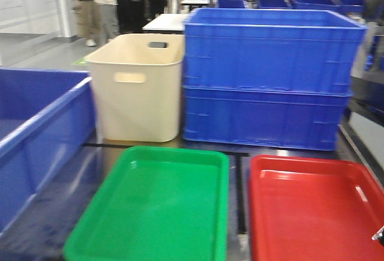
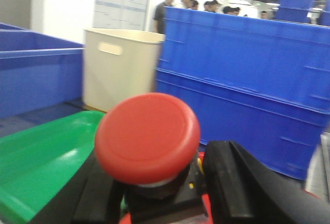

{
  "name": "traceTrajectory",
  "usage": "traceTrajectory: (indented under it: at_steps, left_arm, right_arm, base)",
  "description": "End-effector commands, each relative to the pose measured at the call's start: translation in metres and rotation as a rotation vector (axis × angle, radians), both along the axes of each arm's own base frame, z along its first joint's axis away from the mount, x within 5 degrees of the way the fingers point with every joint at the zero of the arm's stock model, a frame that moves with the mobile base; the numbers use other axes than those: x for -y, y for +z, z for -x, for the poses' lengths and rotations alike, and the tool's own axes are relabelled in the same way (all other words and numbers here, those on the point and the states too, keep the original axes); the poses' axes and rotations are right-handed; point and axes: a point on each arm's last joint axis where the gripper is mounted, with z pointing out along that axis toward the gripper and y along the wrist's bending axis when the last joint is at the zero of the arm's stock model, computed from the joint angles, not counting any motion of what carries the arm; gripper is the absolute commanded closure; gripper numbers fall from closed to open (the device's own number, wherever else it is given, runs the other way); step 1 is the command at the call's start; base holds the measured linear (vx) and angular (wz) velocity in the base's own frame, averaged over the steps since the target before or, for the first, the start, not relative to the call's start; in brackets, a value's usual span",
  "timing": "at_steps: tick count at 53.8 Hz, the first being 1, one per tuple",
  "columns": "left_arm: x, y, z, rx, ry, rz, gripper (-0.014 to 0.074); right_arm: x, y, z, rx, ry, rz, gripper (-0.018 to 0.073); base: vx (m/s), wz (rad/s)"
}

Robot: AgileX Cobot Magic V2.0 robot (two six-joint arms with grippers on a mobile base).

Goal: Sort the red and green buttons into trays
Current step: 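Drive the base to the counter holding both buttons, then lower the green button over the green tray and red over red tray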

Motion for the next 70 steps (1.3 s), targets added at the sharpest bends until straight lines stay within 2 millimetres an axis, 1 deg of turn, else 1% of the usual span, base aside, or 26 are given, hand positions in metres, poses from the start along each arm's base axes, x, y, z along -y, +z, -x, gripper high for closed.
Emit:
traceTrajectory:
  at_steps: [1, 12, 24, 70]
  left_arm:
    - [0.003, 0.0175, -0.0008, 0.095, -0.027, 0.048, 0.0596]
    - [0.003, 0.0175, -0.0008, 0.095, -0.027, 0.048, 0.0596]
    - [0.003, 0.0175, -0.0008, 0.095, -0.027, 0.048, 0.0596]
    - [0.0044, 0.0196, -0.001, 0.113, -0.036, 0.068, 0.0596]
  right_arm:
    - [0.0032, 0.0104, -0.0013, 0.028, -0.037, 0.002, 0.057]
    - [0.0032, 0.0104, -0.0013, 0.028, -0.037, 0.002, 0.057]
    - [0.0032, 0.0104, -0.0013, 0.028, -0.037, 0.002, 0.057]
    - [0.0031, 0.0105, -0.0013, 0.028, -0.037, 0.0, 0.057]
  base:
    - [0.18, -0.57]
    - [0.14, -0.46]
    - [0.05, -0.2]
    - [0.0, -0.01]
